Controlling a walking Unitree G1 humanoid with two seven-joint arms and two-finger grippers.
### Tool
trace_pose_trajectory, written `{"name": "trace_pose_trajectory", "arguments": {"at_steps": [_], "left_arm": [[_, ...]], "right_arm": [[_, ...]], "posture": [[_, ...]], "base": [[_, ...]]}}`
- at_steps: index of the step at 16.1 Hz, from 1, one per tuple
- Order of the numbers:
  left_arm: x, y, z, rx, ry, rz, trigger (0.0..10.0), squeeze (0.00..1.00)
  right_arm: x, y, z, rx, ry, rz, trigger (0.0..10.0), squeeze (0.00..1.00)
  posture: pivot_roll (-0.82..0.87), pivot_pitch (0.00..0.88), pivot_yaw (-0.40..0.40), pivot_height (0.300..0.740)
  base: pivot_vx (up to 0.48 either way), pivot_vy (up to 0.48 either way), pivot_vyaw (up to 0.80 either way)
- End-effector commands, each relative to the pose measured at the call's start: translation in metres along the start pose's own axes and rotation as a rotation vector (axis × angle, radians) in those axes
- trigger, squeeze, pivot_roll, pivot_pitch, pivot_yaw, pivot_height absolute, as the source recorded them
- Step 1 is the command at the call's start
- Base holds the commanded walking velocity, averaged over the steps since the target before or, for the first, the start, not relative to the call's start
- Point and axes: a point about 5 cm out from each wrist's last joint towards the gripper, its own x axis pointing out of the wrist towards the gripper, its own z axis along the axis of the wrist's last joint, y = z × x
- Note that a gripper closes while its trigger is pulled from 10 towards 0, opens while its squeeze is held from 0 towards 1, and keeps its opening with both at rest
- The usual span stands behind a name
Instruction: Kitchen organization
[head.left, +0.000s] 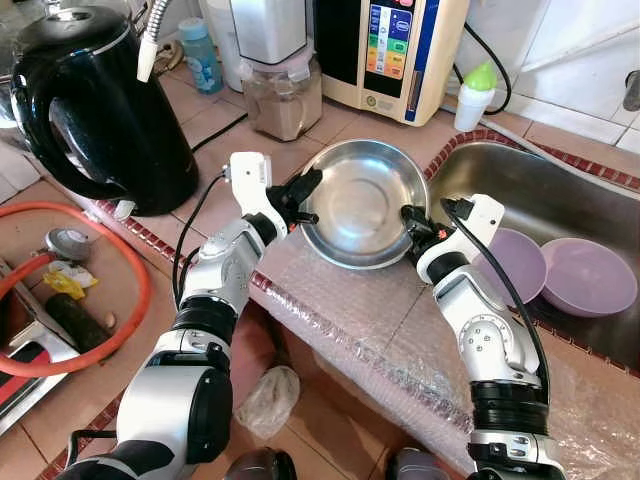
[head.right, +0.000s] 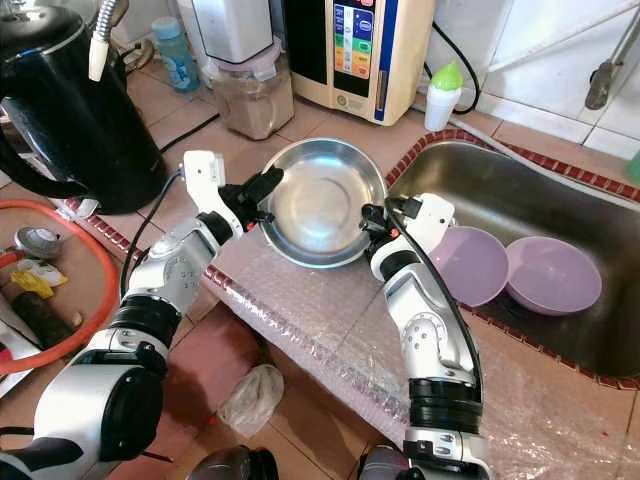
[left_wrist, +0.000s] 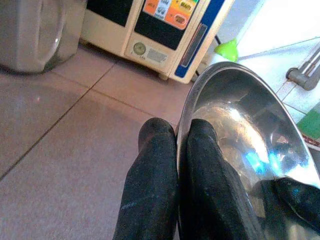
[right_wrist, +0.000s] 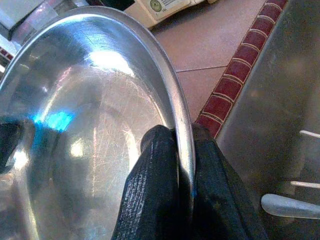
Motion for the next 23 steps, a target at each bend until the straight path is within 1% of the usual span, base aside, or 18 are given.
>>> {"name": "trace_pose_trajectory", "arguments": {"at_steps": [1,2,4,5,6,7,8,10,11,13,14,15,16,17,18,19,20,23], "left_arm": [[0.005,-0.014,0.023,0.063,-0.099,-0.11,4.7,1.0],[0.005,-0.014,0.023,0.07,-0.097,-0.107,4.6,1.0],[0.005,-0.012,0.022,0.083,-0.08,-0.09,9.9,1.0],[0.005,-0.012,0.023,0.088,-0.077,-0.081,10.0,1.0],[0.006,-0.015,0.02,0.084,-0.036,-0.095,10.0,1.0],[0.003,-0.025,0.015,0.11,0.019,-0.167,10.0,1.0],[0.001,-0.031,0.013,0.123,0.026,-0.21,10.0,1.0],[-0.011,-0.047,0.002,0.167,0.062,-0.304,10.0,1.0],[-0.018,-0.054,-0.006,0.17,0.085,-0.336,10.0,1.0],[-0.026,-0.062,-0.017,0.19,0.128,-0.367,10.0,1.0],[-0.033,-0.064,-0.025,0.219,0.169,-0.381,10.0,1.0],[-0.038,-0.066,-0.03,0.225,0.197,-0.388,10.0,1.0],[-0.043,-0.068,-0.036,0.243,0.236,-0.409,10.0,1.0],[-0.045,-0.07,-0.039,0.25,0.249,-0.412,10.0,1.0],[-0.045,-0.07,-0.039,0.251,0.25,-0.407,10.0,1.0],[-0.046,-0.07,-0.039,0.252,0.254,-0.404,10.0,1.0],[-0.047,-0.07,-0.04,0.252,0.259,-0.402,10.0,1.0],[-0.05,-0.073,-0.043,0.255,0.277,-0.405,10.0,1.0]], "right_arm": [[-0.005,-0.031,-0.005,0.013,0.036,-0.187,0.0,0.0],[-0.004,-0.031,-0.006,0.016,0.037,-0.188,0.0,0.0],[-0.002,-0.031,-0.005,0.031,0.032,-0.195,0.0,0.0],[-0.001,-0.031,-0.005,0.034,0.029,-0.197,0.0,0.0],[0.001,-0.033,0.003,0.042,-0.019,-0.226,0.0,0.0],[0.001,-0.038,0.014,0.068,-0.096,-0.267,0.0,0.0],[0.001,-0.04,0.016,0.073,-0.109,-0.281,0.0,0.0],[-0.004,-0.05,0.027,0.041,-0.199,-0.367,0.0,0.0],[-0.007,-0.058,0.035,0.013,-0.251,-0.439,0.0,0.0],[-0.011,-0.07,0.046,-0.04,-0.309,-0.556,0.0,0.0],[-0.012,-0.078,0.051,-0.092,-0.312,-0.637,0.0,0.0],[-0.012,-0.084,0.053,-0.139,-0.314,-0.702,0.0,0.0],[-0.014,-0.093,0.051,-0.223,-0.276,-0.782,0.0,0.0],[-0.015,-0.099,0.046,-0.257,-0.236,-0.816,2.9,0.0],[-0.015,-0.101,0.042,-0.257,-0.213,-0.827,5.7,0.0],[-0.017,-0.104,0.039,-0.27,-0.199,-0.832,10.0,0.41],[-0.018,-0.105,0.035,-0.262,-0.193,-0.837,10.0,1.0],[-0.018,-0.106,0.032,-0.266,-0.197,-0.835,10.0,1.0]], "posture": [[-0.16,0.036,0.091,0.74],[-0.16,0.037,0.089,0.74],[-0.16,0.038,0.089,0.74],[-0.16,0.035,0.09,0.74],[-0.16,0.034,0.092,0.74],[-0.15,0.034,0.093,0.74],[-0.15,0.034,0.093,0.74],[-0.15,0.037,0.094,0.74],[-0.15,0.042,0.094,0.74],[-0.14,0.045,0.092,0.74],[-0.14,0.045,0.092,0.74],[-0.14,0.044,0.091,0.74],[-0.14,0.041,0.09,0.74],[-0.14,0.039,0.088,0.74],[-0.14,0.039,0.088,0.74],[-0.14,0.036,0.084,0.74],[-0.14,0.035,0.083,0.74],[-0.14,0.028,0.084,0.74]], "base": [[0.0,0.0,0.0],[0.0,0.0,0.0],[0.0,0.0,0.0],[0.0,0.0,0.0],[0.0,0.0,0.0],[0.0,0.0,0.0],[0.0,0.0,0.0],[0.0,0.0,0.0],[0.0,0.0,0.0],[0.0,0.0,0.0],[0.0,0.0,0.0],[0.0,0.0,0.0],[0.0,0.0,0.0],[0.0,0.0,0.0],[0.0,0.0,0.0],[0.0,0.0,0.0],[0.0,0.0,0.0],[0.0,0.0,0.0]]}}
